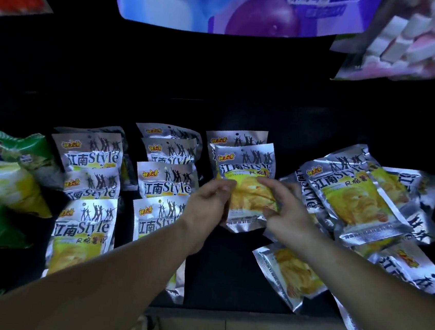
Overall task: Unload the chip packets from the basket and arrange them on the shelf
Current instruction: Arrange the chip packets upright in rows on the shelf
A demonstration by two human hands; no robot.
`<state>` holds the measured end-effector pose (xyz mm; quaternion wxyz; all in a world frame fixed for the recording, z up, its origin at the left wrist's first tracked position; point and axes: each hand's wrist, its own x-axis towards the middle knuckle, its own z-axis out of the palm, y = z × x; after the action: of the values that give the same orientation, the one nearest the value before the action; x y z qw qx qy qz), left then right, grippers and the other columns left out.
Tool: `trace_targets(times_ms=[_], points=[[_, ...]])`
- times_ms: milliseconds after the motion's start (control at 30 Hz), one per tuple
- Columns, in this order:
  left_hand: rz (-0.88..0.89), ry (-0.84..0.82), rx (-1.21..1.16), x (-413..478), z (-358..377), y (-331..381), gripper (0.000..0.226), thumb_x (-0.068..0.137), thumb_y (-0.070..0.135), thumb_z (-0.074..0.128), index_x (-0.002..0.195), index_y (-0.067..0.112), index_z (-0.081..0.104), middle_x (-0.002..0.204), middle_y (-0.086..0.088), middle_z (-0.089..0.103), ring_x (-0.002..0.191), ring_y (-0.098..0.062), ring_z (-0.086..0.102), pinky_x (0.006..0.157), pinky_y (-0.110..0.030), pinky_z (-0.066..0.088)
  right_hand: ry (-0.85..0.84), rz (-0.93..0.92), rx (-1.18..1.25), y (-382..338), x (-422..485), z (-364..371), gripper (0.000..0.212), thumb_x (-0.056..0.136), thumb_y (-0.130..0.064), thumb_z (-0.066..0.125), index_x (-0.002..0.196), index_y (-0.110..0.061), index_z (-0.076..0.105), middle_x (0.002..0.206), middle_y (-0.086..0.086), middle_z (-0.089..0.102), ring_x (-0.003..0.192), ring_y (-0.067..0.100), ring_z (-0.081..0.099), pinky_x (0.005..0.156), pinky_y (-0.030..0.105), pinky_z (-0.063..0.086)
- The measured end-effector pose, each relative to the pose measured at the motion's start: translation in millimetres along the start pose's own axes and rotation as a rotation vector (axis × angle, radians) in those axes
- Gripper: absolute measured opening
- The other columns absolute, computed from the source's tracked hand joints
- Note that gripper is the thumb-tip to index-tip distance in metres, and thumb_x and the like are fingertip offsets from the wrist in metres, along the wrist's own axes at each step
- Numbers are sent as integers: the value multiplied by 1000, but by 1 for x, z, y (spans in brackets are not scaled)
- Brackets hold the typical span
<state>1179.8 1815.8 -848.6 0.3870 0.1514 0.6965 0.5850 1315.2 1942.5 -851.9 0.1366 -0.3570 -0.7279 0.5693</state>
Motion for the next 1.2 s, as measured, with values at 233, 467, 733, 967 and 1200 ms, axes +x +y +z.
trace_targets(times_ms=[233,467,733,967,1200], points=[[102,-6,152,-1,0,0,42,95,-3,55,113,34,62,88,-22,69,62,-13,59,65,-30,50,27,77,158,-12,-3,0,35,94,-13,71,116,-39,70,119,-8,40,100,6,56,55,11,53],[60,104,-9,-5,-8,-1,42,87,-12,55,110,23,60,86,-17,74,83,-11,76,66,-33,57,180,138,167,-7,2,13,39,91,-18,75,111,-52,68,128,-1,55,97,16,68,67,23,58],[68,42,307,-7,-15,-10,42,93,-3,57,108,34,70,109,-1,70,85,-24,71,74,-39,63,74,44,18,-6,2,8,41,94,-7,70,127,-30,65,130,-5,53,85,-4,53,53,0,44],[96,4,730,4,-10,-16,54,86,11,66,136,31,59,139,5,47,119,-22,58,97,-38,56,111,22,-234,5,34,22,66,80,-1,75,128,-43,59,125,-3,52,107,19,60,80,28,56],[16,-92,865,13,-1,-24,62,87,9,59,143,36,53,150,1,35,125,-24,54,94,-31,53,167,16,-406,30,60,39,73,76,6,67,129,-42,54,122,-1,48,96,20,53,61,28,50]])
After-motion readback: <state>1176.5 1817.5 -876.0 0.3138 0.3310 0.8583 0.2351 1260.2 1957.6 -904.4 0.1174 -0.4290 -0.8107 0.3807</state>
